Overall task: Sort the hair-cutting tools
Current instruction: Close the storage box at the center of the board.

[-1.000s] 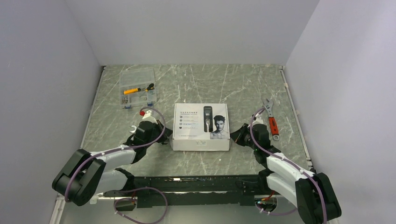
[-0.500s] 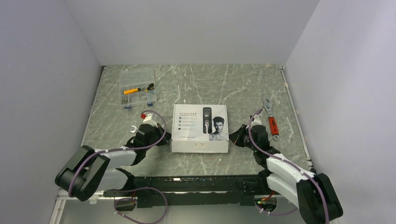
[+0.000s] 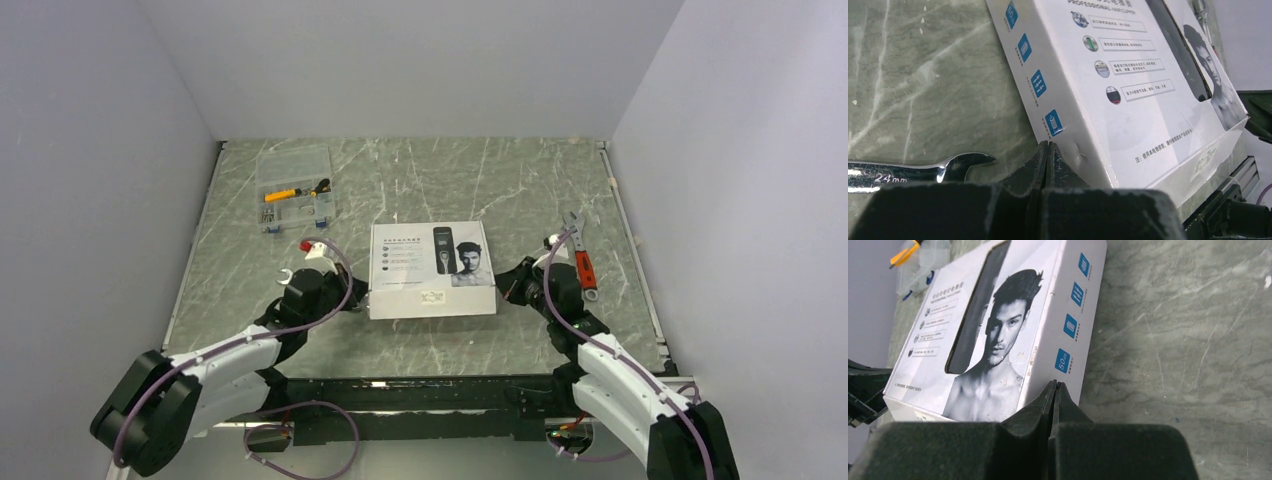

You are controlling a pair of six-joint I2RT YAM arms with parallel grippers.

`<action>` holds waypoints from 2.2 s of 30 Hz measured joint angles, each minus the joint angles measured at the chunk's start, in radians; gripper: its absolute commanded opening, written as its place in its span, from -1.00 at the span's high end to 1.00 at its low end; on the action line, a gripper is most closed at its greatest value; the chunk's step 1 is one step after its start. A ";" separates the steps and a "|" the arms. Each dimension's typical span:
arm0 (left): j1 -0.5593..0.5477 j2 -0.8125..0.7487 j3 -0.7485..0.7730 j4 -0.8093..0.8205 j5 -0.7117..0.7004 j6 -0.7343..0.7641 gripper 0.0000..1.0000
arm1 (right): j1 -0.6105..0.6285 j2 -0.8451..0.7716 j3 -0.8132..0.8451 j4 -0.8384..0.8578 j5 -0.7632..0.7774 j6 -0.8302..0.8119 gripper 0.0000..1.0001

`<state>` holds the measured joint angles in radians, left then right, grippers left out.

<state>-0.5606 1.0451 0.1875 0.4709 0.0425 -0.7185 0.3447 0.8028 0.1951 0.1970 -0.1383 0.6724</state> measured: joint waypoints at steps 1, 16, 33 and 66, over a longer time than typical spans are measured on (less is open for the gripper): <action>-0.003 -0.019 0.006 -0.022 -0.002 0.000 1.00 | 0.001 -0.013 0.010 -0.019 0.004 0.001 1.00; -0.007 -0.148 0.228 -0.216 -0.089 0.026 1.00 | 0.001 -0.061 0.223 -0.117 0.085 0.005 1.00; -0.008 -0.078 0.339 -0.336 -0.117 0.027 1.00 | 0.002 0.031 0.295 -0.144 0.117 0.011 1.00; -0.012 -0.014 0.464 -0.440 -0.144 0.057 0.91 | 0.012 0.060 0.363 -0.213 0.175 -0.009 0.92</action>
<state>-0.5728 1.0309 0.6518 0.0311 -0.1013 -0.6617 0.3565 0.8631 0.5579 -0.0162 0.0364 0.6636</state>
